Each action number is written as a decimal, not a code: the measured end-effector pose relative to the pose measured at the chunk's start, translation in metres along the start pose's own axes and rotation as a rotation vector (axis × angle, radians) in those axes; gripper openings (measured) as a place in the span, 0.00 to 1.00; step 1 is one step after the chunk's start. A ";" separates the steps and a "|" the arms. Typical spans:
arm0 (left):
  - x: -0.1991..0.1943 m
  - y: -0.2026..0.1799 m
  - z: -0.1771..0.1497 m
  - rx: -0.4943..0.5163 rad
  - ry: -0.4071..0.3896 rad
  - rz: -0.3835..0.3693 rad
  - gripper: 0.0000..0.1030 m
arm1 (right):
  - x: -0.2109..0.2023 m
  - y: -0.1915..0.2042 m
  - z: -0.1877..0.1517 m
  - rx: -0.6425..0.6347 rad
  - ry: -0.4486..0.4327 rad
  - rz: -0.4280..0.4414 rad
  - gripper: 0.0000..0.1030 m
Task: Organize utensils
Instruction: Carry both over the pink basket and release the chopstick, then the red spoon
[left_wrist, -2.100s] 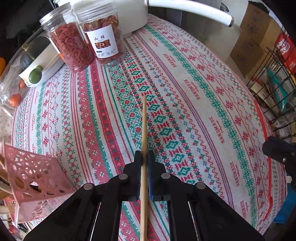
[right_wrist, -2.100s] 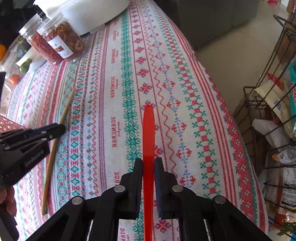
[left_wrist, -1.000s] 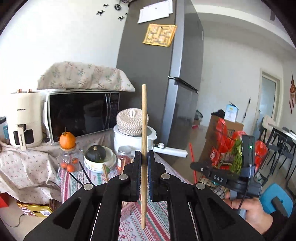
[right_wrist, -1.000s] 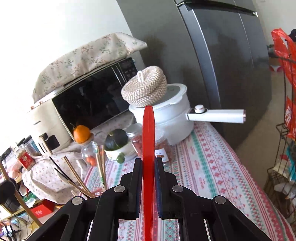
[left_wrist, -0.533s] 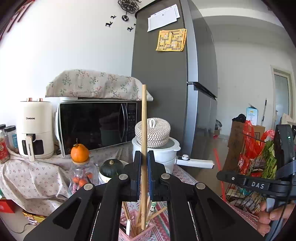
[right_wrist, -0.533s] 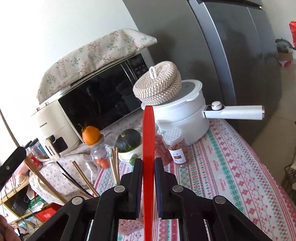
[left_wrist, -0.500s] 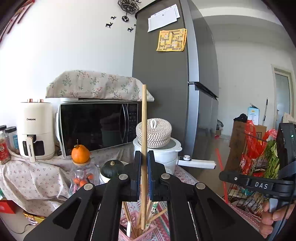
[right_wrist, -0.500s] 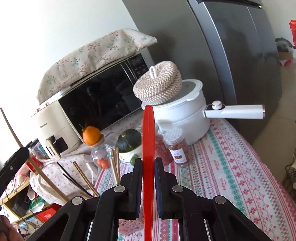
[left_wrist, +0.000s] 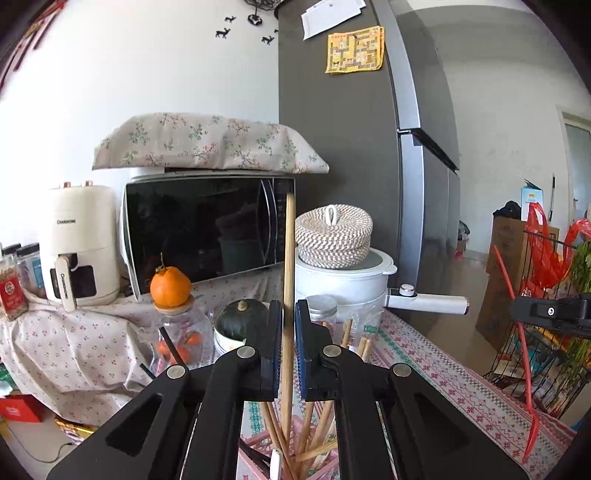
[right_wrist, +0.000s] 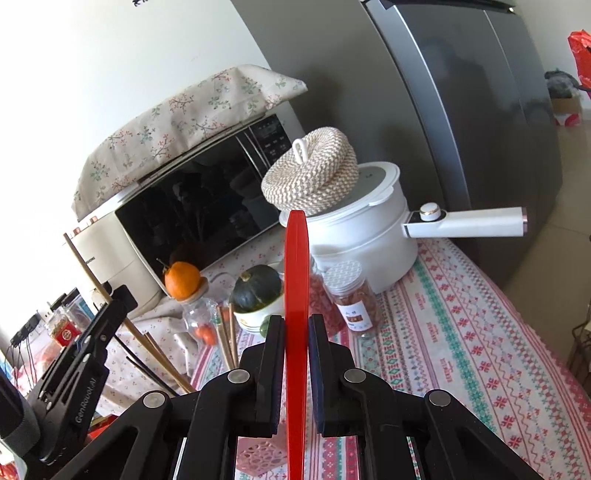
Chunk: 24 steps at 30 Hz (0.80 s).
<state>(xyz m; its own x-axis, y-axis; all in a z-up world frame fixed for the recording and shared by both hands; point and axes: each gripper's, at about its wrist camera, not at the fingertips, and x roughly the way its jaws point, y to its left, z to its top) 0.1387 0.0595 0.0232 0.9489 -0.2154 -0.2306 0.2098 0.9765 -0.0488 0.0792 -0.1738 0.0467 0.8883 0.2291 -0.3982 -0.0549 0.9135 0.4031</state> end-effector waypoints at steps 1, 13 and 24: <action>0.000 0.002 0.001 -0.016 0.011 -0.006 0.09 | 0.000 0.000 0.000 -0.003 0.000 0.000 0.10; -0.061 0.024 0.016 -0.120 0.108 -0.086 0.52 | -0.001 0.011 -0.003 -0.007 -0.037 0.021 0.10; -0.062 0.084 -0.024 -0.122 0.408 0.005 0.69 | 0.023 0.056 -0.021 -0.017 -0.147 0.048 0.10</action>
<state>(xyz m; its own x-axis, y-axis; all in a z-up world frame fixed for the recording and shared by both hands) 0.0923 0.1549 0.0104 0.7739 -0.2156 -0.5954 0.1526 0.9760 -0.1551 0.0867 -0.1103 0.0428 0.9417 0.2216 -0.2532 -0.1052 0.9087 0.4040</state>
